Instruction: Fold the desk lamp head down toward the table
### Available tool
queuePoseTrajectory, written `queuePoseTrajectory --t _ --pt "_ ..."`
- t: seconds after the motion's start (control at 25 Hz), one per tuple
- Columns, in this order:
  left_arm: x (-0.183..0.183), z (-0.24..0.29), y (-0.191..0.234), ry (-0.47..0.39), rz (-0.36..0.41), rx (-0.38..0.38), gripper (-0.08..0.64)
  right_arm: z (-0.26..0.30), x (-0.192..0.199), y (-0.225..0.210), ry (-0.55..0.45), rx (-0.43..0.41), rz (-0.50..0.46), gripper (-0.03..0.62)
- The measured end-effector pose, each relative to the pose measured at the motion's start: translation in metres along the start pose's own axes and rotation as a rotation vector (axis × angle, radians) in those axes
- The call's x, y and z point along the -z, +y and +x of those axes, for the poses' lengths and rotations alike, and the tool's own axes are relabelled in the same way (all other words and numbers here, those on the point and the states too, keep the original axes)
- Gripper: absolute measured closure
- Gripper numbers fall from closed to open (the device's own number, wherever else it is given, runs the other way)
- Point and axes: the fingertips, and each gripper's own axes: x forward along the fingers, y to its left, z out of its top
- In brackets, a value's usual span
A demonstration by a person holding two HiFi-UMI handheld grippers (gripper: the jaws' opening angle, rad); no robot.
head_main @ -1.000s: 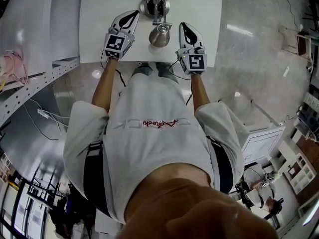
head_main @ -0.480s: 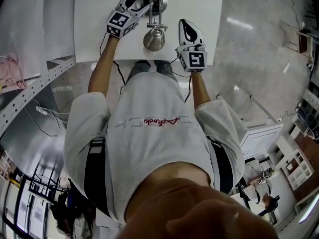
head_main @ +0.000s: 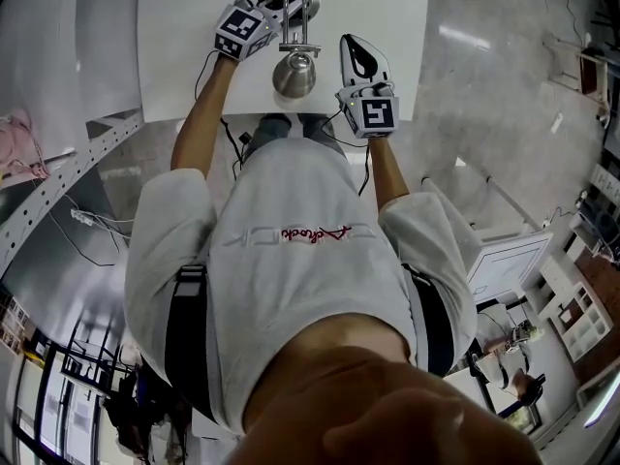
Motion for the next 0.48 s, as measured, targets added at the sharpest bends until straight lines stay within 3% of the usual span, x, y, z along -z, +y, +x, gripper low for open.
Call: queuePoseTrajectory --t 0.12,0.48 --pt "0.001 0.000 0.005 -0.003 0.011 -0.025 0.382 0.002 0.002 0.006 0.004 -0.013 0.004 0.577" --pt "-0.002 0.001 0.004 -0.014 0.034 -0.010 0.390 0.010 -0.005 0.018 0.000 -0.053 0.011 0.577"
